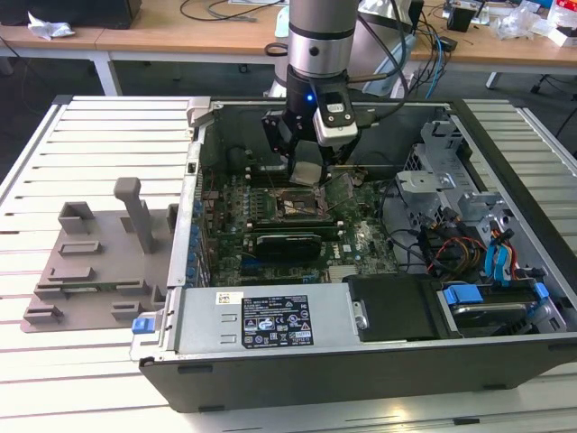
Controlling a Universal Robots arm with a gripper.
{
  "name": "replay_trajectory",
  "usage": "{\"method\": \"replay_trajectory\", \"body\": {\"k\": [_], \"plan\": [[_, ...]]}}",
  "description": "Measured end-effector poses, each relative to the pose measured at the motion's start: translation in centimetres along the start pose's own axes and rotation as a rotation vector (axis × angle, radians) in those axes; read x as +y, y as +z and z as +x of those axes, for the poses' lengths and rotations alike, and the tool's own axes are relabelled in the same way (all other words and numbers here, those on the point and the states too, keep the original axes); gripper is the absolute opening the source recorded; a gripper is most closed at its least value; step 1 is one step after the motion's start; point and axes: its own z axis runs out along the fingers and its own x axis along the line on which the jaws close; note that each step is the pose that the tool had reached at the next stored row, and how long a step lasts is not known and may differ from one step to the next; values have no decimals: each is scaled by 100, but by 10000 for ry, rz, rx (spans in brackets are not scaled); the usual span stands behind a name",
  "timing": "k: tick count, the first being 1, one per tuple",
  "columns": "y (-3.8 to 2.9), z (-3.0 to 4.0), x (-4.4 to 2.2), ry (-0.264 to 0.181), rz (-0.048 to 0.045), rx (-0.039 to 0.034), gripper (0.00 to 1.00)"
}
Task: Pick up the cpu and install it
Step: 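Place the cpu into insertion slot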
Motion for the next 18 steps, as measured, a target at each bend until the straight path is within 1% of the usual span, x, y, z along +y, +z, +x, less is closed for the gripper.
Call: {"method": "replay_trajectory", "body": {"k": [8, 18], "plan": [[1, 0, 0, 649, 20, 25, 55], [2, 0, 0, 1119, 38, 41, 55]]}}
